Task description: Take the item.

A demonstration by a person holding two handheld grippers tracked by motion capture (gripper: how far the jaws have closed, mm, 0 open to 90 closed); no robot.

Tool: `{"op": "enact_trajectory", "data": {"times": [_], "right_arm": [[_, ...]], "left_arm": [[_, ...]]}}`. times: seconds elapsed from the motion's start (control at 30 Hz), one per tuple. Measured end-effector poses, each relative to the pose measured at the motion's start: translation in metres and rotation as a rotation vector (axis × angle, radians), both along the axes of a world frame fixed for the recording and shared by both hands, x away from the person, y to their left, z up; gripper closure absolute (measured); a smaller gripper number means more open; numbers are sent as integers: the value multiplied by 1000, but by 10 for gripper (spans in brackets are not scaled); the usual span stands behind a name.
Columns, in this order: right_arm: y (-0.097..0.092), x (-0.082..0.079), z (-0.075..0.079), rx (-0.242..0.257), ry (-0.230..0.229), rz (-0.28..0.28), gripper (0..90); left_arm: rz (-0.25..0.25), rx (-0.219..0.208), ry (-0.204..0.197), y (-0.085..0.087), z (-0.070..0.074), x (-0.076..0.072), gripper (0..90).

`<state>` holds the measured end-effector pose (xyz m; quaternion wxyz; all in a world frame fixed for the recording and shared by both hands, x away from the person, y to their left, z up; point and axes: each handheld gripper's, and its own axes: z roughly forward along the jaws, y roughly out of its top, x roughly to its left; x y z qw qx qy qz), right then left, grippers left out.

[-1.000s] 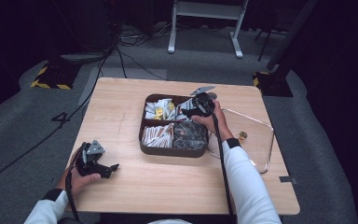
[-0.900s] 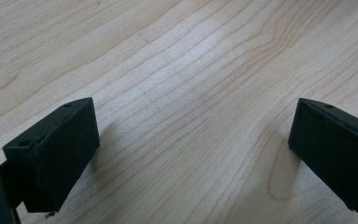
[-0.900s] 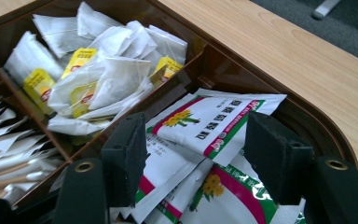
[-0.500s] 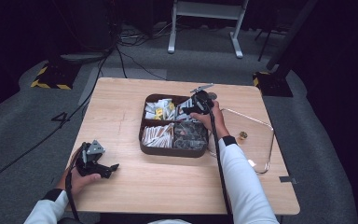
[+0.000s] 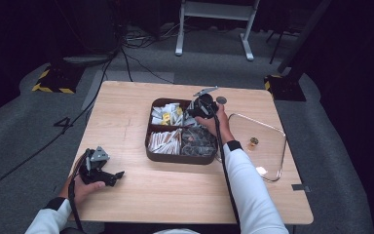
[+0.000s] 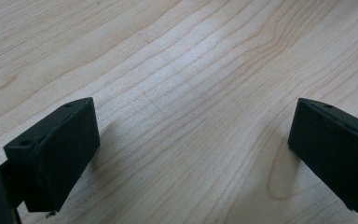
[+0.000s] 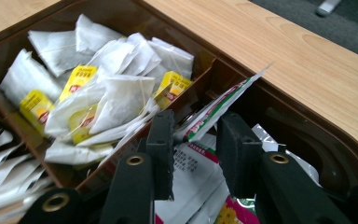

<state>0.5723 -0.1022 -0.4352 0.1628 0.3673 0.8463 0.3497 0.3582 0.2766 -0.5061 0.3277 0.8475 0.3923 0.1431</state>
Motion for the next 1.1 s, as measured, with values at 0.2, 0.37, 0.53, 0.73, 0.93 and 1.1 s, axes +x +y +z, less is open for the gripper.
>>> {"op": "enact_trajectory", "data": {"times": [0.2,0.37,0.53,0.73,0.93,1.1], "right_arm": [[3,6,-2,30,10,-46,567],[5,7,-6,20,12,-44,703],[5,4,-3,14,-18,-38,863],[2,-1,-1,26,-45,-20,884],[-2,-6,-1,46,-54,2,887],[-4,-10,3,57,-65,25,889]], "left_arm": [[1,0,-1,0,0,0,24],[1,0,-1,0,0,0,24],[1,-1,-1,0,0,0,24],[1,-1,-1,0,0,0,24],[-1,0,-1,0,0,0,24],[0,-1,0,0,0,0,24]]}}
